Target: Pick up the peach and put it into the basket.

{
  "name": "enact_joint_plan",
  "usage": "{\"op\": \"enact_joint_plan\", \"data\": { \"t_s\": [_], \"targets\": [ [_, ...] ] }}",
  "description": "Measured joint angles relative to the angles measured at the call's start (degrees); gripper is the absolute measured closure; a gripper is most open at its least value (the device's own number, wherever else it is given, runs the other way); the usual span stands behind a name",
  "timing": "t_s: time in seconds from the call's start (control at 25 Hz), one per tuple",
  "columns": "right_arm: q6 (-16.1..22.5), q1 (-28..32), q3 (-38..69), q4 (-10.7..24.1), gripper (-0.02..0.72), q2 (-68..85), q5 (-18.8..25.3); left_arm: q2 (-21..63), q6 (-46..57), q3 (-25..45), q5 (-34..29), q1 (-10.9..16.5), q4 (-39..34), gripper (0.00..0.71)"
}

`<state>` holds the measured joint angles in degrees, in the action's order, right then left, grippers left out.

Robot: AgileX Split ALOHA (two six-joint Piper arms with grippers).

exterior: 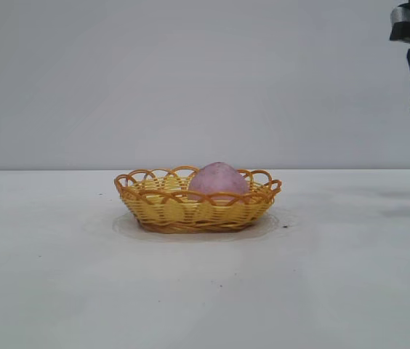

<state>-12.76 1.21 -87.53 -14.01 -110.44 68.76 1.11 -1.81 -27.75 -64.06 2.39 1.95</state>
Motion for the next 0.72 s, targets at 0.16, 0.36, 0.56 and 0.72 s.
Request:
{"op": "enact_joint_plan", "data": {
  "t_s": [0.16,0.36,0.56,0.72],
  "targets": [
    [0.0,0.0,9.55,-0.28,0.298,9.66,-3.32,0.0,0.0,0.0,0.0,0.0,0.0,0.393],
    [0.0,0.0,20.93,-0.53,0.298,23.65,-4.52,0.0,0.0,0.0,0.0,0.0,0.0,0.393],
    [0.0,0.0,32.45,-0.62,0.298,40.72,-5.43,0.0,0.0,0.0,0.0,0.0,0.0,0.393],
    [0.0,0.0,39.6,-0.62,0.298,55.27,-5.43,0.0,0.0,0.0,0.0,0.0,0.0,0.393]
  ]
}}
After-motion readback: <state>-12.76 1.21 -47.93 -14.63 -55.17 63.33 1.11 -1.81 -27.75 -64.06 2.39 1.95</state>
